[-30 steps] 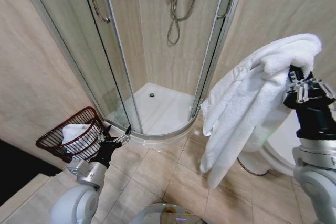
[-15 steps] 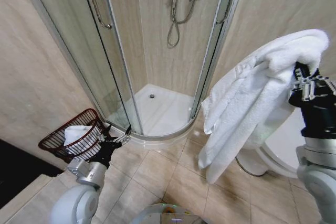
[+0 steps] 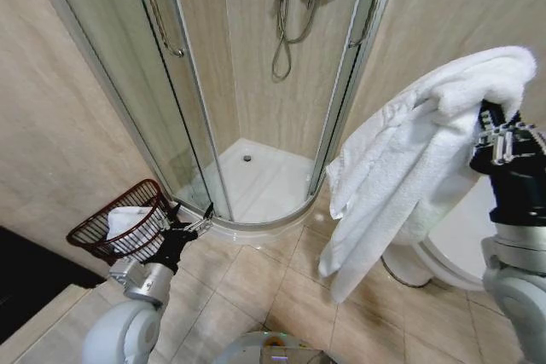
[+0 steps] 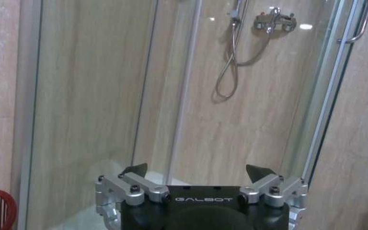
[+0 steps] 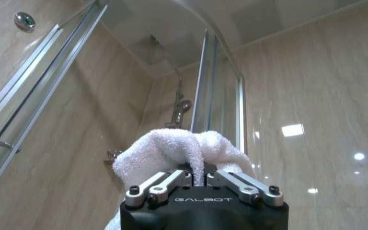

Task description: Discard the used towel into the hamper.

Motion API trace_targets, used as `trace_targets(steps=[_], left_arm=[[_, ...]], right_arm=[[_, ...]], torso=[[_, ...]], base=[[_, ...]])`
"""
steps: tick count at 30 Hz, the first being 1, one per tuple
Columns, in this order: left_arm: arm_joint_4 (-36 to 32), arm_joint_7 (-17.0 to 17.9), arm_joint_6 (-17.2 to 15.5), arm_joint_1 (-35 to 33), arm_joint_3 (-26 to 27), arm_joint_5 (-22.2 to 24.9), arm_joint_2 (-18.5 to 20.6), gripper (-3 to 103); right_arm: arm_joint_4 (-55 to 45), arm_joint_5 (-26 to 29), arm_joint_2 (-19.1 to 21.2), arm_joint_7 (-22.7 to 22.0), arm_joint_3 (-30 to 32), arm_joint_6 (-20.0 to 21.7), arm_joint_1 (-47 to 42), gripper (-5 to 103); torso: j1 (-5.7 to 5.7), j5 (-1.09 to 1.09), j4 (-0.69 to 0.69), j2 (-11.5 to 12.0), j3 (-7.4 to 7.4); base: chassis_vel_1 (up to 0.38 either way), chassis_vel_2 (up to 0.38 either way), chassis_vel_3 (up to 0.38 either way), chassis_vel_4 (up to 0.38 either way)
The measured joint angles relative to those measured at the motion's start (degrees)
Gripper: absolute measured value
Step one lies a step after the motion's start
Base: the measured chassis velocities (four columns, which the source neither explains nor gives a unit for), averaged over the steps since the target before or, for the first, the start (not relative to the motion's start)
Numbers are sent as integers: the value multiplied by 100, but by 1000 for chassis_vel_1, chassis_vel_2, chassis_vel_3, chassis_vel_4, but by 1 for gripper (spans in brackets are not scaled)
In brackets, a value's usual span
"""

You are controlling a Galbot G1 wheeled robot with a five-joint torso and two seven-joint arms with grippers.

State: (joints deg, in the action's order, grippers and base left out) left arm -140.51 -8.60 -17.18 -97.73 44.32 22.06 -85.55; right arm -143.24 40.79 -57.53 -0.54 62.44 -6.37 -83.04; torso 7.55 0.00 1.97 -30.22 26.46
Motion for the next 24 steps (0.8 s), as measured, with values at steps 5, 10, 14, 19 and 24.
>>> trace_targets(steps=[5,10,14,19,24], left_arm=[[0,0,0,0,0,0,0,100],[0,0,0,0,0,0,0,100],[0,0,0,0,0,0,0,100],[0,0,0,0,0,0,0,100],[0,0,0,0,0,0,0,100]], right_arm=[[0,73,31,-5,44,0,11,8],[0,100,53,-31,34,25,44,8],[0,100,75,-33,26,35,53,8],[0,103,105,-27,42,35,50,8],[0,151,128,-36,61,35,60,8]], torso=[[54,0,0,-122,67],[102,0,0,-234,132],[140,0,0,-331,190],[185,0,0,-450,265],[240,0,0,-582,343]], base=[[0,0,0,0],[0,0,0,0],[0,0,0,0],[0,0,0,0],[0,0,0,0]])
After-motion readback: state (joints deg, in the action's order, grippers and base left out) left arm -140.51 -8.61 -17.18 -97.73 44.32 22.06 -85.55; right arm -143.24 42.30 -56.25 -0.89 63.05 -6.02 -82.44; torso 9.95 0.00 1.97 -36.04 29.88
